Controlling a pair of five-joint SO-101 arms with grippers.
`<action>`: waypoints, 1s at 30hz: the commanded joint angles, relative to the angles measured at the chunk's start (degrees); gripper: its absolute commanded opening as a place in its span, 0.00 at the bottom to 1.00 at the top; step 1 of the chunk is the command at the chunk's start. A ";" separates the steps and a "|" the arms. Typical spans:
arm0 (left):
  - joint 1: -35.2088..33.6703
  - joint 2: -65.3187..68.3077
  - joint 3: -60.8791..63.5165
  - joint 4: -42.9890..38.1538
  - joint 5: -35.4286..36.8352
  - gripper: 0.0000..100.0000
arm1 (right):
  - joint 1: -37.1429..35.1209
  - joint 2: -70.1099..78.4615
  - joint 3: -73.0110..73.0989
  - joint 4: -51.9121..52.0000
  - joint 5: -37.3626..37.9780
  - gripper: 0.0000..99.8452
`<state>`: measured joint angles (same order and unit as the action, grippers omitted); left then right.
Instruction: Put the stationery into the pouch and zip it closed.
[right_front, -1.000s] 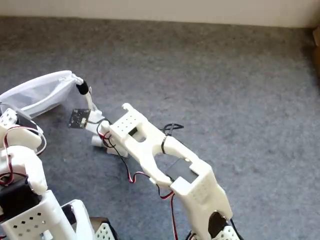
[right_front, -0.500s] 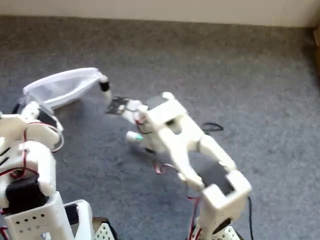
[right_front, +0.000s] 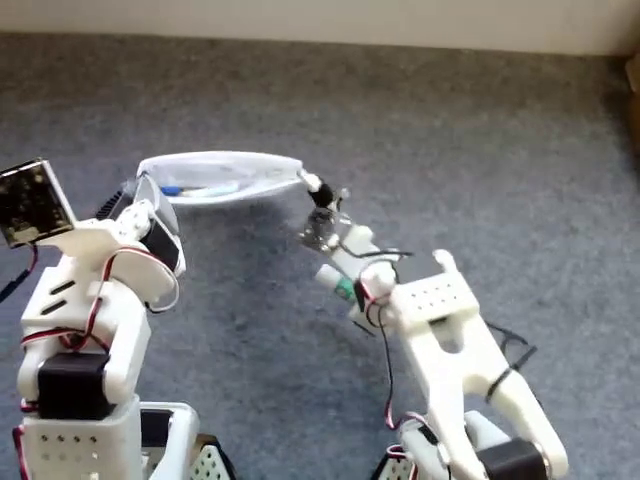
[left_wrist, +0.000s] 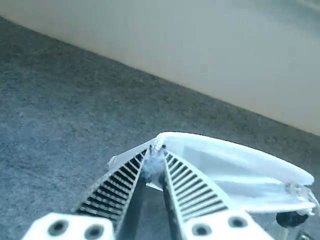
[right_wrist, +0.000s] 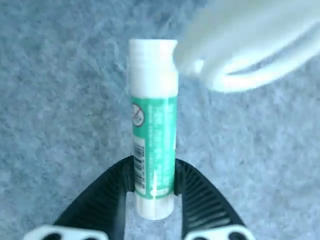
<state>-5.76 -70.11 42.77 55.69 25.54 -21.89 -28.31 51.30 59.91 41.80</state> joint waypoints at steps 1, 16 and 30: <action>0.84 -0.31 0.84 -0.53 -1.23 0.01 | 0.75 -3.38 3.38 -1.45 0.26 0.01; -4.97 -0.31 1.98 -0.18 -1.49 0.01 | -6.11 8.75 -3.38 4.18 -0.26 0.24; -4.97 -0.31 2.07 -0.18 -1.49 0.01 | -8.40 26.95 -12.53 -1.27 -2.20 0.02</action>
<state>-9.71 -70.29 45.23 55.78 24.66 -28.75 -2.02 39.60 58.77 37.67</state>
